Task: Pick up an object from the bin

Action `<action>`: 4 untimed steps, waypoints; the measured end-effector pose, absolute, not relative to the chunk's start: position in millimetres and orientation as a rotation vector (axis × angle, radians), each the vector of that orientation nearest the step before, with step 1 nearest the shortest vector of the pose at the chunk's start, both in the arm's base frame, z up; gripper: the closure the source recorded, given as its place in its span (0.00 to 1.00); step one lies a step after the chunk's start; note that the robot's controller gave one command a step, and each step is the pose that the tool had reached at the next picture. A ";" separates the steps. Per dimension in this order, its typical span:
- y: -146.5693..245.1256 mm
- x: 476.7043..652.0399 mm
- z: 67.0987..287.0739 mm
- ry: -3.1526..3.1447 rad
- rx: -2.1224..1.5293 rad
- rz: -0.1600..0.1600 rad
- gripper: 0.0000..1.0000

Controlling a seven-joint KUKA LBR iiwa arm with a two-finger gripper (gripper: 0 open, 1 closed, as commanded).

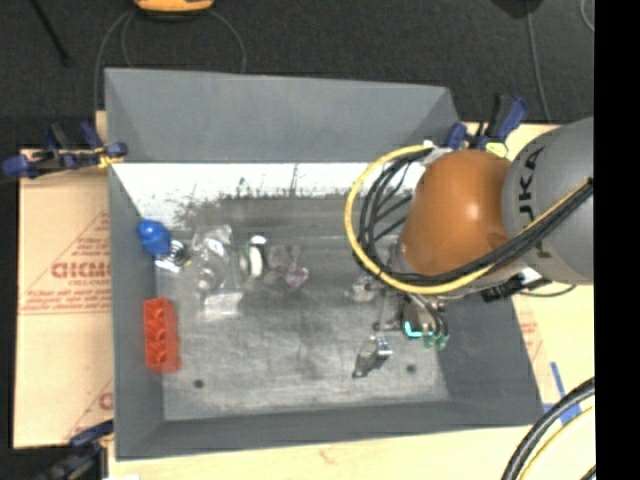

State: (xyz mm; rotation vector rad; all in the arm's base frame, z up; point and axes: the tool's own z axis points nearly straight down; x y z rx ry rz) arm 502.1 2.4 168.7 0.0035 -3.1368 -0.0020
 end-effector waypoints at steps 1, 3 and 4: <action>20.3 539.5 79.2 -3.122 -0.379 -0.005 0.00; 58.6 632.1 83.5 -2.904 -1.218 -0.011 1.00; 87.8 651.5 154.5 -2.979 -1.031 -0.003 1.00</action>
Offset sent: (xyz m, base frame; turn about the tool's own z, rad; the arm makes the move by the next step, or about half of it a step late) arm 0.0358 0.0172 -0.0897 0.2455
